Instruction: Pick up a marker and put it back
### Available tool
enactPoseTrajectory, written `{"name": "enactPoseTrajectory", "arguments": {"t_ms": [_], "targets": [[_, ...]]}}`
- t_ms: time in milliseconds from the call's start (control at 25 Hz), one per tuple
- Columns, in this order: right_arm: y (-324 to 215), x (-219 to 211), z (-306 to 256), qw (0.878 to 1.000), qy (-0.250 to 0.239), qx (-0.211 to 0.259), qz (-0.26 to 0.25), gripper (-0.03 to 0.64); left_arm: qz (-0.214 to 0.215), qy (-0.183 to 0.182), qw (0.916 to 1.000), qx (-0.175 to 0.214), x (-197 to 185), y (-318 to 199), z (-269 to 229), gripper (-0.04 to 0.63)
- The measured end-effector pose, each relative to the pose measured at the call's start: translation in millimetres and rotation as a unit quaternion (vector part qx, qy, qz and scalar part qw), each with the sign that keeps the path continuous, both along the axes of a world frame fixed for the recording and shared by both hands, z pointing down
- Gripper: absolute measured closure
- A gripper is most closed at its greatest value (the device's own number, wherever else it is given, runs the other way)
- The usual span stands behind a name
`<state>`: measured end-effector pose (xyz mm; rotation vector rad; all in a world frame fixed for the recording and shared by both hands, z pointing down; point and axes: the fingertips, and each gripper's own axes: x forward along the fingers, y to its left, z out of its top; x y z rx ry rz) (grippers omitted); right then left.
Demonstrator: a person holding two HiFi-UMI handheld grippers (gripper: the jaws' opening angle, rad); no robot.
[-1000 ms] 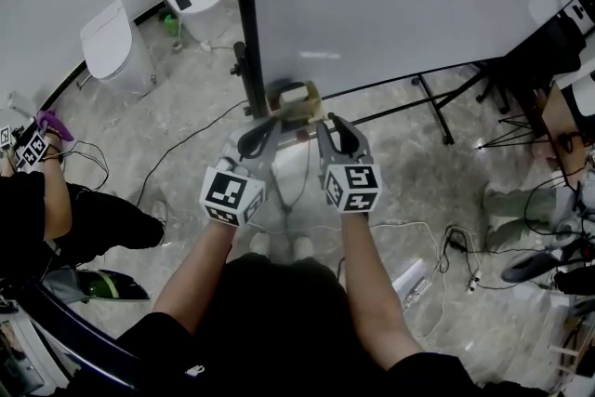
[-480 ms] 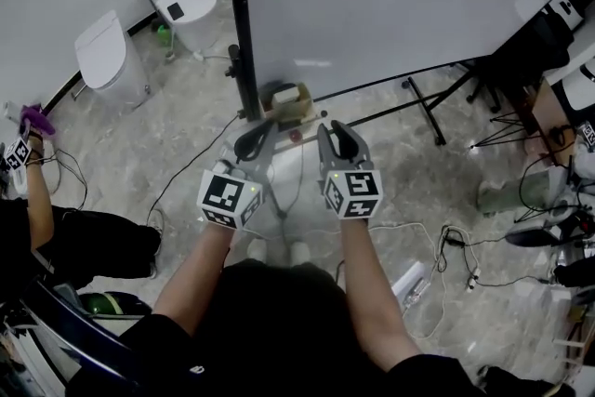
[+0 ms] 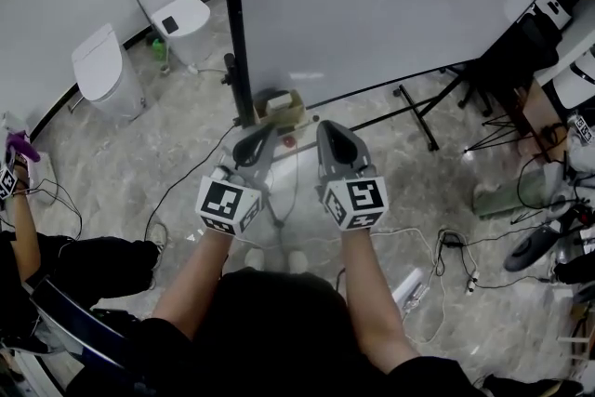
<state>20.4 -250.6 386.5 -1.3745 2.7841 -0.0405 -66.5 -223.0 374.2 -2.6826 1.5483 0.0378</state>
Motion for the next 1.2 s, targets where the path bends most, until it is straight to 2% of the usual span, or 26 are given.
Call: {"name": "enactPoseTrajectory", "arguments": {"t_ms": [480, 1200], "targets": [[22.1, -12.9, -49.7, 0.999, -0.02, 0.044, -0.019, 0.607, -0.009, 0.002, 0.9998, 0.015, -10.4, 14.9, -15.9, 0.592], [54.9, -31.7, -54.9, 0.999, -0.013, 0.044, -0.013, 0.609, 0.004, 0.003, 0.9999, 0.014, -27.6, 45.3, -17.2, 0.592]]}}
